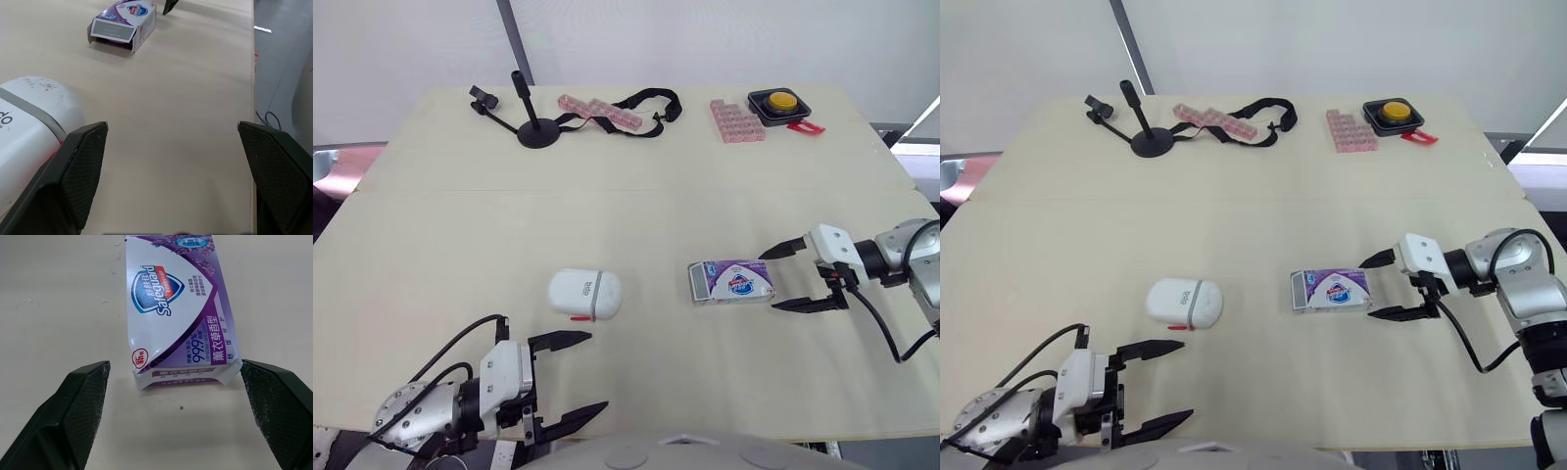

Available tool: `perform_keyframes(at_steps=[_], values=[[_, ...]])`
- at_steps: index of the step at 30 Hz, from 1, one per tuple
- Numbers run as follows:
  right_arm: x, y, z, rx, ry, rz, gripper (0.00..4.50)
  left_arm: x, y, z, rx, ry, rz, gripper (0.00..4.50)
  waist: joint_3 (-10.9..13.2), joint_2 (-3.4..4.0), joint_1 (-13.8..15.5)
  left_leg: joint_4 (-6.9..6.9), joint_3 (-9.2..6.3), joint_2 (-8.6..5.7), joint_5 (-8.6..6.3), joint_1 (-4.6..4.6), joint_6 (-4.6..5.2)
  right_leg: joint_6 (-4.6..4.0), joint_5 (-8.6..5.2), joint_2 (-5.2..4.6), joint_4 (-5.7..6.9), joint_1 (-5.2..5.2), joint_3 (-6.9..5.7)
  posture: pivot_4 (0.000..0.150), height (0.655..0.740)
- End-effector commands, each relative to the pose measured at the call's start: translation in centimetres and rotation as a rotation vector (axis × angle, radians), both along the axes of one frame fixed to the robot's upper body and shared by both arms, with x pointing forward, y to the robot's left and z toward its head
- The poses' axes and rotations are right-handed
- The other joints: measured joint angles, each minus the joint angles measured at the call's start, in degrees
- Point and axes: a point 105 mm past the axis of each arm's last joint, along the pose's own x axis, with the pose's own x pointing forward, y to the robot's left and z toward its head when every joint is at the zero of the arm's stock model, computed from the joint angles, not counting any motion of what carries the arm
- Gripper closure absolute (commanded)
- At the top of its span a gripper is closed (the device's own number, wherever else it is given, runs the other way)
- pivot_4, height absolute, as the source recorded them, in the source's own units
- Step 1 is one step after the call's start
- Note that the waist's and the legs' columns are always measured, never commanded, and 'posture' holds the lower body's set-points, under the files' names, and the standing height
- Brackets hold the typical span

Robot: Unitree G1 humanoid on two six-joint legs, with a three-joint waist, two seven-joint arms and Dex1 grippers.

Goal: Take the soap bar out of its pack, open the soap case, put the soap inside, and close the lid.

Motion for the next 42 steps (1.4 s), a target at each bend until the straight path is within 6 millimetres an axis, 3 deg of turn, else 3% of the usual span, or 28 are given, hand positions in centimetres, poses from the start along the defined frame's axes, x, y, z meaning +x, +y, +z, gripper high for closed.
perform_keyframes(at_steps=[1,2,3,6,8,14,29,42], values=[[0.2,0.1,0.7,0.006,-0.024,0.026,0.02,-0.3,-0.2,0.1,-0.001,-0.015,-0.007,0.0,0.0,0.0,0.02,0.0,0.0,0.0,0.0,0.0,0.01,0.0,0.0,0.0,0.0,0.0,0.0,0.15,0.7096],[0.2,0.1,0.7,0.006,-0.024,0.026,0.02,-0.3,-0.2,0.1,-0.002,-0.014,-0.005,0.0,0.0,0.0,0.03,0.0,0.0,0.0,0.0,0.0,0.01,0.0,0.0,0.0,0.01,0.0,0.0,0.15,0.7096],[0.2,0.2,0.7,0.006,-0.025,0.027,0.57,-0.3,-0.2,0.1,-0.003,-0.014,-0.003,0.0,0.0,0.0,0.04,0.0,0.0,0.0,0.0,-0.01,0.01,0.0,0.0,0.0,0.01,-0.01,0.0,0.15,0.7096],[0.4,0.2,0.6,0.007,-0.027,0.026,1.51,-0.2,-0.2,0.1,-0.005,-0.012,0.003,0.0,0.0,0.0,0.04,0.0,0.01,-0.01,0.01,-0.01,0.01,0.0,0.0,-0.01,0.01,-0.01,0.01,0.15,0.7096],[0.4,0.2,0.6,0.005,-0.03,0.024,1.51,-0.2,-0.2,0.2,-0.006,-0.012,0.006,0.0,0.0,0.0,0.05,0.0,0.01,-0.01,0.01,-0.01,0.02,0.0,0.0,-0.01,0.02,-0.01,0.01,0.15,0.7096],[0.5,0.1,0.5,0.004,-0.029,0.019,1.51,0.9,-1.7,2.9,-0.019,-0.035,0.002,0.0,0.0,0.0,0.06,0.03,0.01,-0.01,0.02,0.0,0.04,0.0,0.0,-0.02,0.09,-0.02,0.01,0.15,0.7096],[0.9,0.6,2.5,0.006,-0.07,0.034,1.51,1.0,-1.8,3.7,-0.016,-0.007,-0.01,0.0,-0.01,0.0,0.09,0.03,0.04,-0.19,0.04,-0.01,0.02,0.01,0.01,0.03,0.1,-0.04,0.06,0.15,0.7096],[0.7,0.0,2.0,-0.001,-0.062,0.022,1.51,1.1,-1.7,4.5,-0.016,-0.009,-0.006,0.0,-0.01,0.0,0.27,0.03,0.05,-0.23,0.15,-0.03,-0.18,0.03,0.01,0.03,0.09,-0.04,0.08,0.15,0.7096]])
